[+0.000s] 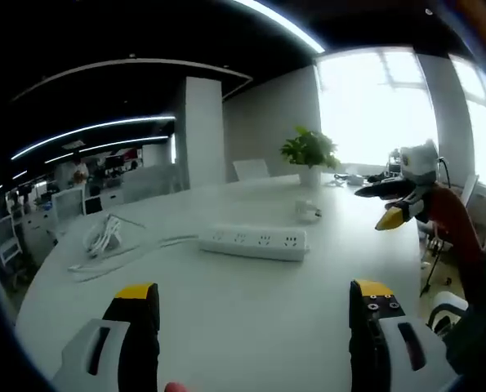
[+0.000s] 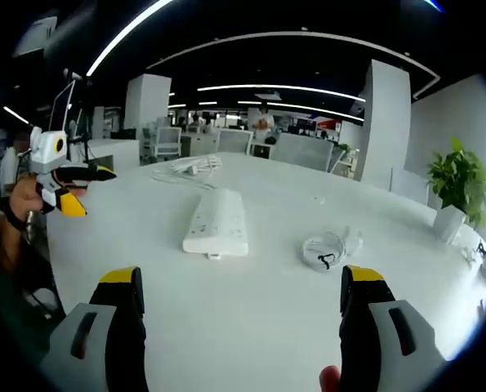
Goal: Straighten the power strip on the desk, plug the charger into it
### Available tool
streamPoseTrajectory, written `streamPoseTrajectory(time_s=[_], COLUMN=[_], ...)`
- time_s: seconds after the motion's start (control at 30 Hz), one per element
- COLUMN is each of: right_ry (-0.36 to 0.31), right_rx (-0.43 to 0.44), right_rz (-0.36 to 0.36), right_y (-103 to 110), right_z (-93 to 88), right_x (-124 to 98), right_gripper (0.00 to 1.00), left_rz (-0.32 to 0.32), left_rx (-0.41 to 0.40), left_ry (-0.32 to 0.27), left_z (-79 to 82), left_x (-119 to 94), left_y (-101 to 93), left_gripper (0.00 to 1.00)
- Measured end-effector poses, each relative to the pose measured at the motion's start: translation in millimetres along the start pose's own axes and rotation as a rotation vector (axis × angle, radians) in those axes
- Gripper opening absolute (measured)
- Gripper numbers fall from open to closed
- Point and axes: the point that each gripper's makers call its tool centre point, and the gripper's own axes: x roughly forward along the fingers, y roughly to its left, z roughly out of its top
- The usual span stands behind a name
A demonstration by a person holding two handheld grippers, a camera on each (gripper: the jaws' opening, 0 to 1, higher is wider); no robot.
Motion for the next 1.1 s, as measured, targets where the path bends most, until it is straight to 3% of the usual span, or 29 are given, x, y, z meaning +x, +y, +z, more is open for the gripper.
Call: streamPoseTrajectory(time_s=[0.2,1.1], right_ry=[0.001,0.038], right_rx=[0.007,0.005], right_rz=[0.009,-0.001], right_y=[5,5], right_z=[0.9,-4.4], right_x=[3,2], right_gripper=[1.0,1.0], left_rz=[0.015,-0.031], left_rx=[-0.002,0.01], left_ry=[0.001,0.026], left_z=[-1.9,-3.7], left_x=[-8,6], left_y=[3.2,-4.4], left_gripper=[1.0,1.0])
